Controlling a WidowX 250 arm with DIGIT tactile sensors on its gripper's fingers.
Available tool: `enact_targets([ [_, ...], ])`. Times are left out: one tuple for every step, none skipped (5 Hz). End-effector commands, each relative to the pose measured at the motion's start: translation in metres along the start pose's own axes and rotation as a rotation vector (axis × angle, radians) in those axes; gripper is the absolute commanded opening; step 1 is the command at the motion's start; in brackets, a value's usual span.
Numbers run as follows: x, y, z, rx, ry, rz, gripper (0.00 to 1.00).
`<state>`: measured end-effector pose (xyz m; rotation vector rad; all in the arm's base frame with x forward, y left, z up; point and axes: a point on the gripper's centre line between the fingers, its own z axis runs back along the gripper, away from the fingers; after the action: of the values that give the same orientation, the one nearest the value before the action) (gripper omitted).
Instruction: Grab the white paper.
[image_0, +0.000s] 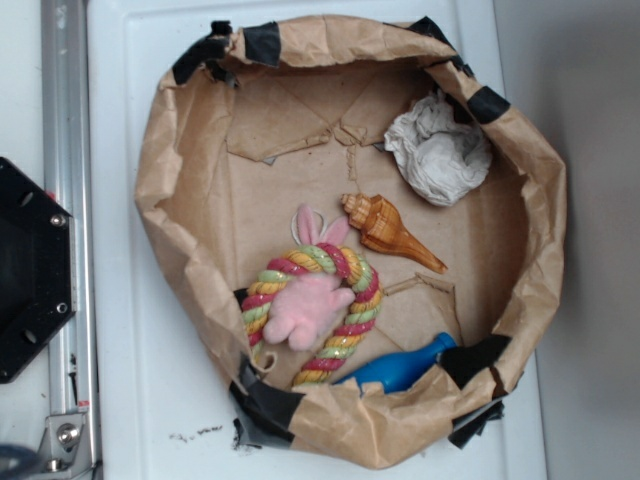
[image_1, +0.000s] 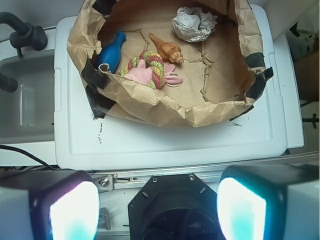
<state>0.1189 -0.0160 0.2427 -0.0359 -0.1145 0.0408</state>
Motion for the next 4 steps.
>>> enact_targets([
  [0.0, 0.0, 0.0, 0.0, 0.0, 0.0, 1.0],
  [0.044, 0.009, -0.055, 0.072, -0.106, 0.226, 1.0],
  [0.092, 0.013, -0.098, 0.098, -0.199, 0.348, 1.0],
  [0.14, 0.02, -0.131, 0.072, -0.263, 0.422, 1.0],
])
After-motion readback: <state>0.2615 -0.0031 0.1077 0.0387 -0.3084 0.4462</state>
